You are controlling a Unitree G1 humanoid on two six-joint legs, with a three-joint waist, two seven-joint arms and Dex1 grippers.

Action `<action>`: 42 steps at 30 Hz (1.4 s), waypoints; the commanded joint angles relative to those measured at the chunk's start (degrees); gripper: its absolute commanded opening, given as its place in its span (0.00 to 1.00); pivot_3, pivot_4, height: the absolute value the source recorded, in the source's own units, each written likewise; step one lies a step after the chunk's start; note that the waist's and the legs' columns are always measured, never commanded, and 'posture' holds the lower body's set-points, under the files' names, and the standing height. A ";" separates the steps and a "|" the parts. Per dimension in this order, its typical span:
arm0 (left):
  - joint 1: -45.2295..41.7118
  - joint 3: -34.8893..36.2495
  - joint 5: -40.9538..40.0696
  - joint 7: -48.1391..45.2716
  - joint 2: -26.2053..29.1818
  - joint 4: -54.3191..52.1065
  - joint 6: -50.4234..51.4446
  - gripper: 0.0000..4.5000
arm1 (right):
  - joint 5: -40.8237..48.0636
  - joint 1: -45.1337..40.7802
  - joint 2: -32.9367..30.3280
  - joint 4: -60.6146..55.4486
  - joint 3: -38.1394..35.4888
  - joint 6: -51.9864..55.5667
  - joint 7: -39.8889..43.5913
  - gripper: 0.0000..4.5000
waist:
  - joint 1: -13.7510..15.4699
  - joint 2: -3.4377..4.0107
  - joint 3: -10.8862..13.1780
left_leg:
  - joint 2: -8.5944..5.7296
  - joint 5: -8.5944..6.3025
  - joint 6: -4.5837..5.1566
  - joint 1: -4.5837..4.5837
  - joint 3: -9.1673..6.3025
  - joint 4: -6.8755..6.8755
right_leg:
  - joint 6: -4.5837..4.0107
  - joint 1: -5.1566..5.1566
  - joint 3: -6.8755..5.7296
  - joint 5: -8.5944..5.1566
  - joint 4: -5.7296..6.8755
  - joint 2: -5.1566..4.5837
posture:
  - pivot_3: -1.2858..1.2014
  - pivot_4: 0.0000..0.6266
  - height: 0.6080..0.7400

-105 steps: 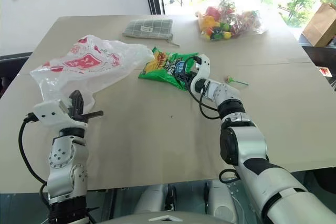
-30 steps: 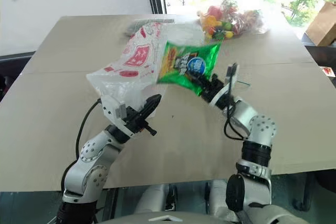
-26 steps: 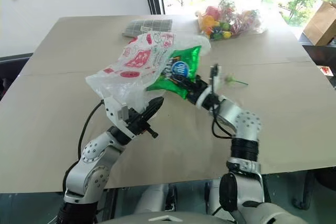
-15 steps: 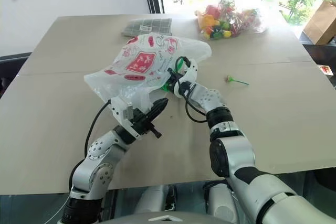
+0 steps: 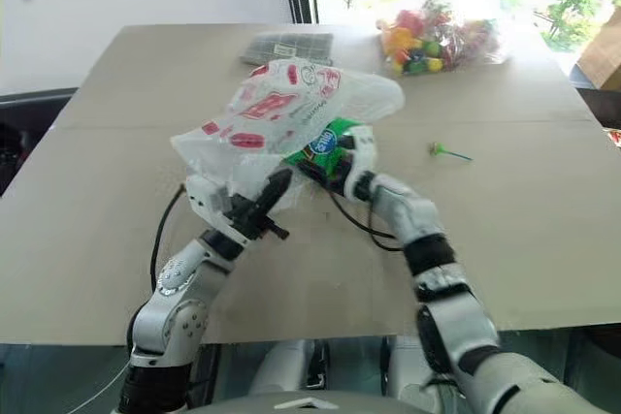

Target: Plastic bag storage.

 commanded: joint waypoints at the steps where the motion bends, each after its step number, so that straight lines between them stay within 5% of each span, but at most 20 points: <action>1: -0.94 3.34 -4.44 3.28 -1.41 -3.01 0.80 0.00 | -5.05 2.80 -7.36 -8.76 -0.84 -7.50 4.51 0.99 | -0.22 -0.01 0.01 | 0.01 0.00 0.00 0.05 0.04 -0.01 | 0.01 0.00 0.05 0.00 0.01 0.06 | 0.52 0.24 1.00; 9: -1.18 4.18 -5.65 3.94 -0.95 -3.10 1.16 0.00 | -12.64 -2.49 -18.06 9.80 -4.28 -18.15 7.33 0.99 | -1.47 -0.04 0.04 | 0.16 0.07 -0.13 0.33 0.17 -0.10 | -0.01 -0.01 0.21 0.00 0.11 0.49 | 0.52 0.24 1.00; 22: 0.30 2.35 -2.98 2.97 0.02 -3.59 -0.20 0.00 | -14.88 -17.68 -18.88 45.61 -7.34 -12.40 16.53 0.99 | -1.11 -0.10 0.06 | 0.14 0.07 -0.13 0.31 0.20 -0.08 | -0.02 0.03 0.22 0.00 0.08 0.42 | 0.52 0.24 1.00; 25: 1.22 2.72 -2.95 3.04 -0.07 -3.65 -0.59 0.00 | -15.94 -16.90 -19.83 45.87 -6.75 -11.88 18.59 0.79 | -0.86 -0.11 0.06 | 0.14 0.07 -0.13 0.30 0.09 -0.06 | -0.02 0.12 0.20 0.00 0.01 0.36 | 0.52 0.24 1.00; 31: 1.82 1.42 -2.32 3.20 -0.85 -3.89 -0.95 0.00 | -18.21 -15.34 -18.54 44.07 -5.69 -13.65 18.38 0.16 | -1.03 -0.19 -0.02 | 0.15 0.07 -0.14 0.32 0.05 -0.06 | -0.02 0.14 0.19 0.00 0.02 0.38 | 0.52 0.24 1.00; 33: 1.74 1.16 -2.17 3.21 -0.90 -3.91 -0.91 0.00 | -18.14 -15.36 -17.53 42.49 -5.74 -13.56 18.45 0.01 | -1.41 -0.23 -0.04 | 0.15 0.08 -0.14 0.35 0.06 -0.06 | -0.02 0.16 0.20 0.00 0.03 0.38 | 0.52 0.24 1.00; 39: 1.75 1.31 -2.32 3.15 -0.39 -4.32 -0.34 0.00 | -16.65 -15.30 -13.59 30.00 -3.90 -11.76 23.64 0.01 | -2.09 -0.22 -0.04 | 0.25 0.07 -0.15 0.57 0.30 -0.09 | -0.02 0.16 0.32 0.00 0.14 0.48 | 0.52 0.24 1.00; 42: 1.56 1.15 -2.23 3.45 -0.40 -4.49 -0.14 0.00 | -11.96 -13.25 -10.95 14.21 -1.12 -3.40 30.49 0.01 | -2.30 -0.10 0.04 | 0.31 0.09 -0.18 0.52 0.28 -0.10 | -0.02 0.11 0.34 0.01 0.18 0.51 | 0.52 0.24 1.00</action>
